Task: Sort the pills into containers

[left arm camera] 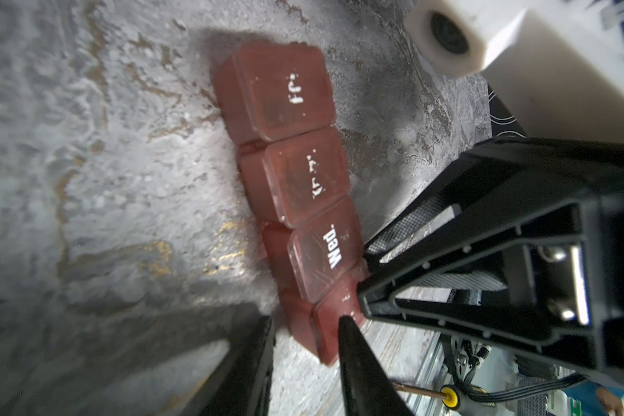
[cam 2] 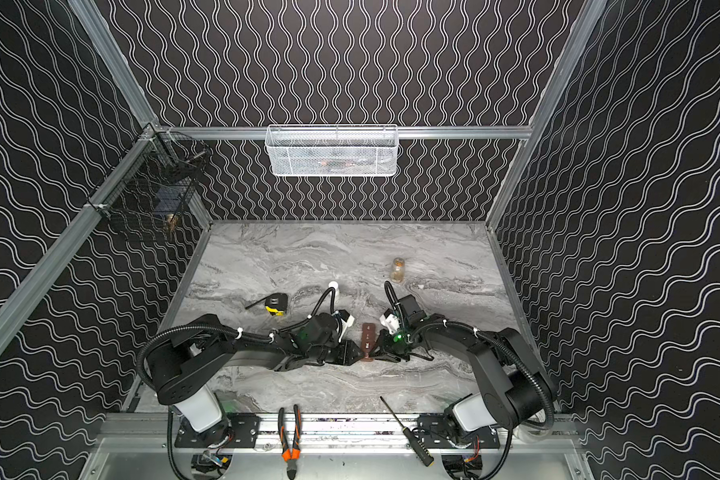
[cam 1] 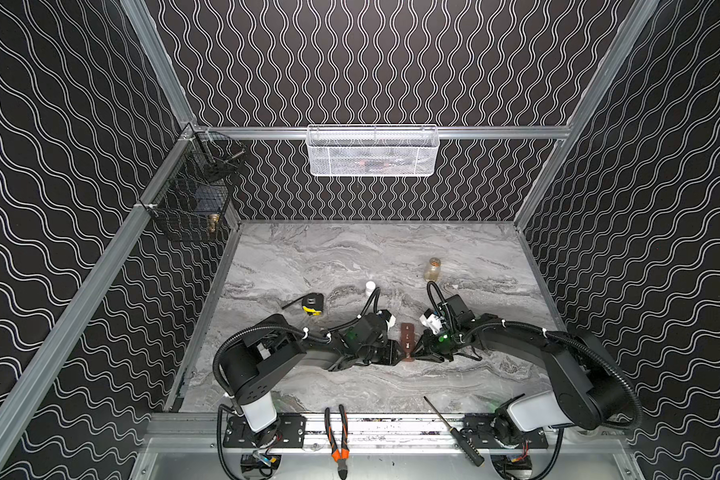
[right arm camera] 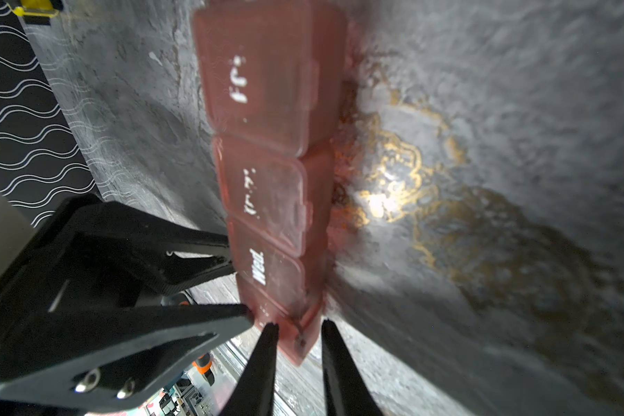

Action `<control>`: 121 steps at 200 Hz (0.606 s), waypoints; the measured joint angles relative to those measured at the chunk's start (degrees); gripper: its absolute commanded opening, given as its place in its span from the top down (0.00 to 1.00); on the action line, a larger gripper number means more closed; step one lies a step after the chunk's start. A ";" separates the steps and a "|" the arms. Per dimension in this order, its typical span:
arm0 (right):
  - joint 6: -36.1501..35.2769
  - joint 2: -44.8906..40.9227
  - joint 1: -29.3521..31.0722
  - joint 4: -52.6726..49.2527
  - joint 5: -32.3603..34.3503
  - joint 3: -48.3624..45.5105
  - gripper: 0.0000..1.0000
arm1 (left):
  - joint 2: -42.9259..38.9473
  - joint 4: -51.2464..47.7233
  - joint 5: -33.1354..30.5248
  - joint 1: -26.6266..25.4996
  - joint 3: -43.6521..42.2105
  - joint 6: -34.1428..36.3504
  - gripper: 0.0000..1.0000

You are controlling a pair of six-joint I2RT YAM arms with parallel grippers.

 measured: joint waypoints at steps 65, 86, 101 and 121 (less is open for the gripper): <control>0.04 0.33 0.00 0.46 -0.61 -0.02 0.78 | 0.15 0.20 0.26 -1.18 0.02 -0.04 0.70; 0.04 0.33 0.00 0.44 -0.72 -0.02 0.79 | 0.31 0.55 0.42 -1.33 -0.04 -0.15 0.71; 0.04 0.33 -0.07 0.44 -0.74 -0.07 0.79 | 0.42 0.90 0.39 -1.38 -0.04 -0.20 0.71; 0.04 0.42 -0.11 0.44 -0.90 -0.09 0.79 | 0.46 0.96 0.39 -1.38 -0.04 -0.20 0.71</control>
